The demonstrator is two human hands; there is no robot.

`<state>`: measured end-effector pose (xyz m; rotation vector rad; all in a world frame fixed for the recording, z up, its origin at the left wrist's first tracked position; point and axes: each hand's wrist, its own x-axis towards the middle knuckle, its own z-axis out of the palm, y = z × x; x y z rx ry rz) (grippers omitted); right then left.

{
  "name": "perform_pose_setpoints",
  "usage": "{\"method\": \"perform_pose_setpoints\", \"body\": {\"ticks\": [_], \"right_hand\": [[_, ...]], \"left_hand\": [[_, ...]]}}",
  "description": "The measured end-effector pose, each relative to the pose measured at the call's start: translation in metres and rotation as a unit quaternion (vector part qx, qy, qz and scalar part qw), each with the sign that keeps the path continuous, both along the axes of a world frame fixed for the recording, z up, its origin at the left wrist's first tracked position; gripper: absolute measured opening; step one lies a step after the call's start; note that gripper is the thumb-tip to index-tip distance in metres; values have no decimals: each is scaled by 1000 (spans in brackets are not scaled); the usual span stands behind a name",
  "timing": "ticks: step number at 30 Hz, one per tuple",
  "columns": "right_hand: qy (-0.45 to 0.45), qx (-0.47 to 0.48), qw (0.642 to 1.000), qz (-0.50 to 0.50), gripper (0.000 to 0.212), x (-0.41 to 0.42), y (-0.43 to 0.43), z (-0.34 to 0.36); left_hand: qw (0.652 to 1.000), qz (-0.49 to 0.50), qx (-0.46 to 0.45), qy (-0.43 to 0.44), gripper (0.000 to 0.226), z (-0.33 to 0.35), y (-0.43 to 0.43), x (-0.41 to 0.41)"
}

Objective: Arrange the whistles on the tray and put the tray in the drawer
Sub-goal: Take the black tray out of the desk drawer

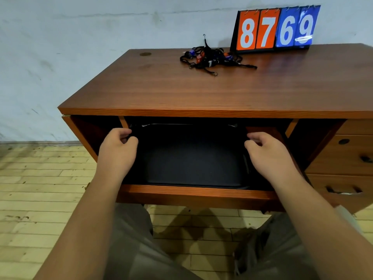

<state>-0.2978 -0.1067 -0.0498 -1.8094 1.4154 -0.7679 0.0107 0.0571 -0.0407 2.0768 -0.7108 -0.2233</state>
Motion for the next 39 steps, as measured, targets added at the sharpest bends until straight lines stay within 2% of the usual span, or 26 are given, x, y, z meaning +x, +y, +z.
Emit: {"method": "perform_pose_setpoints", "body": {"ticks": [8, 15, 22, 29, 36, 39], "right_hand": [[-27, 1, 1000, -3, 44, 0, 2, 3], [-25, 4, 1000, -5, 51, 5, 6, 9], [-33, 15, 999, -40, 52, 2, 10, 27], [-52, 13, 997, -56, 32, -10, 28, 40], [-67, 35, 996, -37, 37, -22, 48, 54], [-73, 24, 997, -21, 35, -27, 56, 67]], "left_hand": [[989, 34, -79, 116, 25, 0, 6, 7], [966, 18, -135, 219, 26, 7, 9, 15], [956, 13, -152, 250, 24, 28, 8, 15], [954, 22, -144, 264, 23, 36, 28, 6], [958, -28, -124, 257, 33, 49, 58, -12], [960, -33, -123, 251, 30, 58, 65, -13]]}}
